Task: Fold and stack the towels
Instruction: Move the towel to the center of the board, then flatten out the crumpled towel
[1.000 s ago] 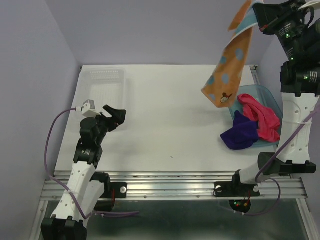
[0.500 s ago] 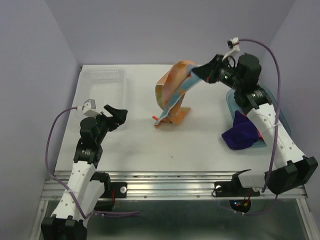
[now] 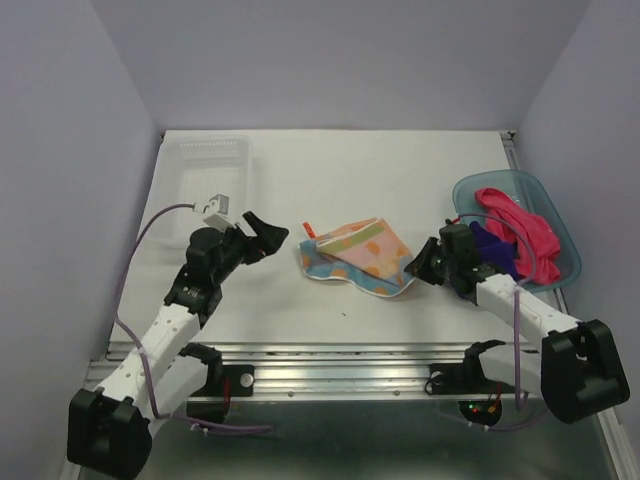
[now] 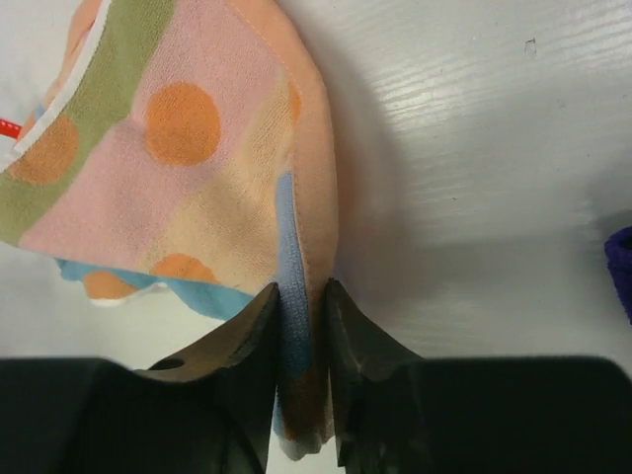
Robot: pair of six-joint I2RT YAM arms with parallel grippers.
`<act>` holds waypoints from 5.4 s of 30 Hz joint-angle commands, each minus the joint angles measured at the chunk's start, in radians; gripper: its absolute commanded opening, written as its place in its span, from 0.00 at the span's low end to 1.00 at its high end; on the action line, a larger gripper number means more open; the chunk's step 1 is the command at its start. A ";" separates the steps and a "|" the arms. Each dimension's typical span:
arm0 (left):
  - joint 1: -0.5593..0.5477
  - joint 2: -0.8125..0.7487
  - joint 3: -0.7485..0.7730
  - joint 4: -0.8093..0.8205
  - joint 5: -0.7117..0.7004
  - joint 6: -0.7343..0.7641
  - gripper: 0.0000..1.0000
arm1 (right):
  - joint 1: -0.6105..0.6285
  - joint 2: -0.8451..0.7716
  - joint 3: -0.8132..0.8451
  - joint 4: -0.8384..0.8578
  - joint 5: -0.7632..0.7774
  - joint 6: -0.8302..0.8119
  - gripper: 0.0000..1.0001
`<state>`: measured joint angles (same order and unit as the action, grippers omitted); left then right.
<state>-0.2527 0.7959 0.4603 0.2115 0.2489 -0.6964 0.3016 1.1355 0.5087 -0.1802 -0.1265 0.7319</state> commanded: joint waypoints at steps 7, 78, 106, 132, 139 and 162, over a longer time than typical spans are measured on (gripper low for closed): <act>-0.318 0.261 0.207 0.002 -0.138 0.054 0.99 | 0.001 -0.123 -0.015 -0.051 0.115 -0.005 0.55; -0.091 0.860 1.228 -0.038 -0.025 0.273 0.00 | 0.001 -0.002 0.732 -0.180 0.357 -0.051 0.01; 0.024 0.783 0.713 -0.083 -0.057 0.187 0.99 | 0.702 0.098 0.378 -0.160 0.396 0.218 1.00; -1.002 0.397 0.193 -0.015 -0.375 0.215 0.95 | 0.320 -0.169 0.134 -0.417 0.535 0.288 1.00; -1.082 0.663 0.302 -0.105 -0.381 0.204 0.81 | 0.222 -0.155 0.085 -0.367 0.456 0.242 1.00; -1.091 0.881 0.436 -0.308 -0.438 0.255 0.45 | 0.142 -0.172 0.030 -0.335 0.395 0.196 1.00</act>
<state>-1.3399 1.6516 0.8688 -0.0334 -0.1532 -0.4538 0.4549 0.9833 0.5411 -0.5323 0.2661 0.9390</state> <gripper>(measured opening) 0.493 0.999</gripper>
